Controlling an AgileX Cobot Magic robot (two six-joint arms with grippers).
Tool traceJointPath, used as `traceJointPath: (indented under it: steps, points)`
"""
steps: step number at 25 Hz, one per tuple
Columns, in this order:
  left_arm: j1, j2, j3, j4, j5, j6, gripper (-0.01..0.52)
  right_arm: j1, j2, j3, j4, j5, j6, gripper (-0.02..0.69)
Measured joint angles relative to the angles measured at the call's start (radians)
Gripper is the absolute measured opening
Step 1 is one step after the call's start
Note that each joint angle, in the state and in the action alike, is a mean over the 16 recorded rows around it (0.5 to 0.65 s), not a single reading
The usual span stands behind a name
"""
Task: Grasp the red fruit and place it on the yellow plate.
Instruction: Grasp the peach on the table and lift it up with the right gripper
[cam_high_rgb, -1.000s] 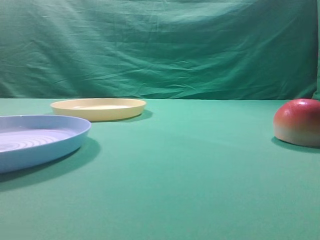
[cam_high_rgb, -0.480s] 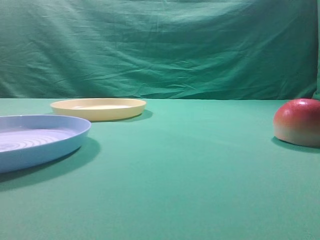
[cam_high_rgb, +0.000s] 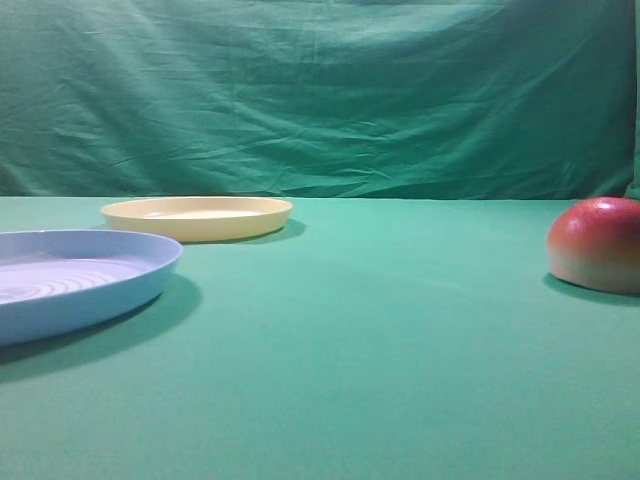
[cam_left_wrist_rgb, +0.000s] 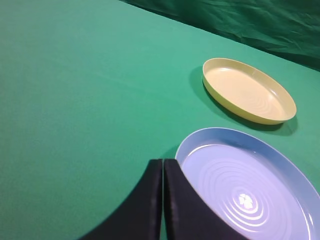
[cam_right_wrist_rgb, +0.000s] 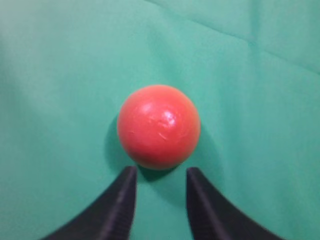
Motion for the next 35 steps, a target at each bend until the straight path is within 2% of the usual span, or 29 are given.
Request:
traceJointPath:
  steps: [5,9,13,17,27,31,35]
  points:
    - [0.0,0.0,0.0,0.0,0.0,0.0,0.0,0.001,0.095,-0.016,0.029,-0.05,-0.002,0.62]
    - [0.0,0.0,0.0,0.0,0.0,0.0,0.0,0.001,0.174,-0.019,0.047,-0.1,-0.009,0.637]
    - [0.0,0.0,0.0,0.0,0.0,0.0,0.0,0.001,0.239,-0.023,0.053,-0.146,-0.021,0.594]
    - [0.0,0.0,0.0,0.0,0.0,0.0,0.0,0.001,0.283,-0.04,0.055,-0.158,-0.034,0.503]
    - [0.0,0.0,0.0,0.0,0.0,0.0,0.0,0.005,0.318,-0.247,0.114,-0.035,-0.062,0.273]
    - [0.0,0.0,0.0,0.0,0.0,0.0,0.0,0.026,0.332,-0.391,0.162,0.017,-0.084,0.238]
    - [0.0,0.0,0.0,0.0,0.0,0.0,0.0,0.072,0.372,-0.543,0.209,0.037,-0.117,0.232]
